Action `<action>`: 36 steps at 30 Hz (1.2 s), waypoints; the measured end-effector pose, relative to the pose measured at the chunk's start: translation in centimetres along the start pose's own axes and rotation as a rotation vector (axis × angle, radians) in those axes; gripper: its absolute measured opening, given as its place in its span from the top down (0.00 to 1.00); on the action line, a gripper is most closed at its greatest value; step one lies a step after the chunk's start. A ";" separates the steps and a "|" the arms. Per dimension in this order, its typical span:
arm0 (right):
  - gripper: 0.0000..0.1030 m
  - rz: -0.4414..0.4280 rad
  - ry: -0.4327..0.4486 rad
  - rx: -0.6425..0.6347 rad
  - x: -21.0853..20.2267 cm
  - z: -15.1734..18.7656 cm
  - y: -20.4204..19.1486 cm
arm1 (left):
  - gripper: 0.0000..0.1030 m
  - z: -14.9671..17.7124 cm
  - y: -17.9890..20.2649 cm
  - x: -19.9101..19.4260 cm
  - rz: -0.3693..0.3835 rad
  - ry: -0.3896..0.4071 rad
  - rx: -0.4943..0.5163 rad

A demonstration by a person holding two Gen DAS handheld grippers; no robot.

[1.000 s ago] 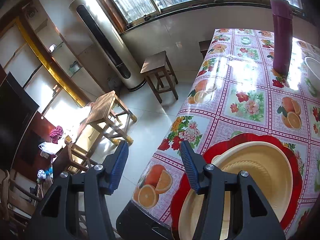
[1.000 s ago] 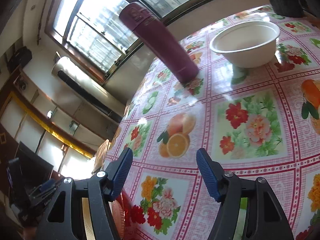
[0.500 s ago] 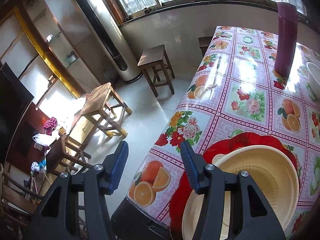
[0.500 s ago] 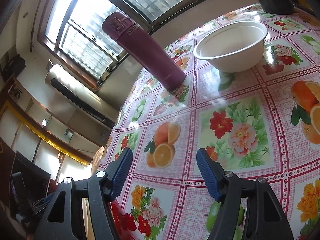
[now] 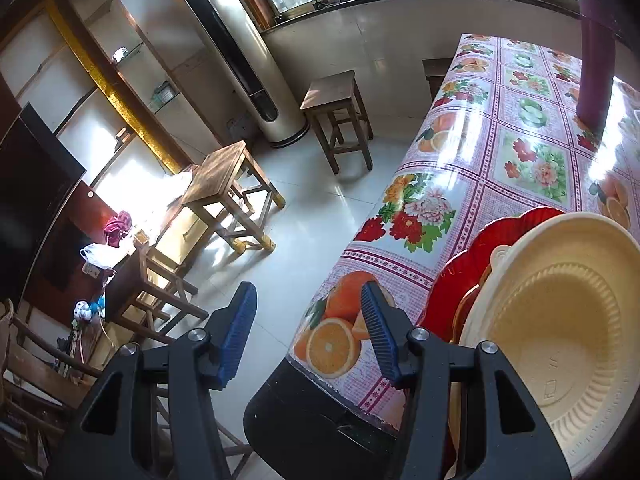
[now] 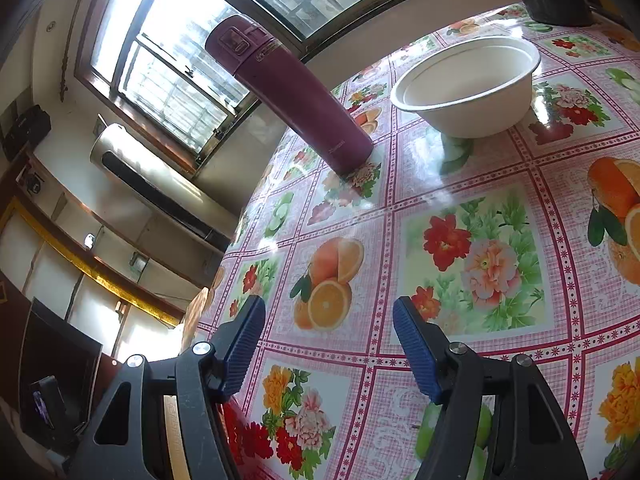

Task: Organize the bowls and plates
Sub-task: 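Open the left tool and withdraw from the stacked dishes, then move the open left tool to the last white bowl near the thermos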

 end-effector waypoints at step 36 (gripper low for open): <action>0.20 0.042 0.231 0.034 -4.0 -13.2 8.2 | 0.30 -10.6 28.6 -11.3 0.446 0.148 0.012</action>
Point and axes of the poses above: each gripper's, at about its wrist camera, not at the fingertips, and x roughly the way its jaws point, y to its right, z to its underside, the point moved 7 cm from there along x, roughly the way its jaws point, and after that the axes turned 13 degrees about y, right-handed, at the moved point
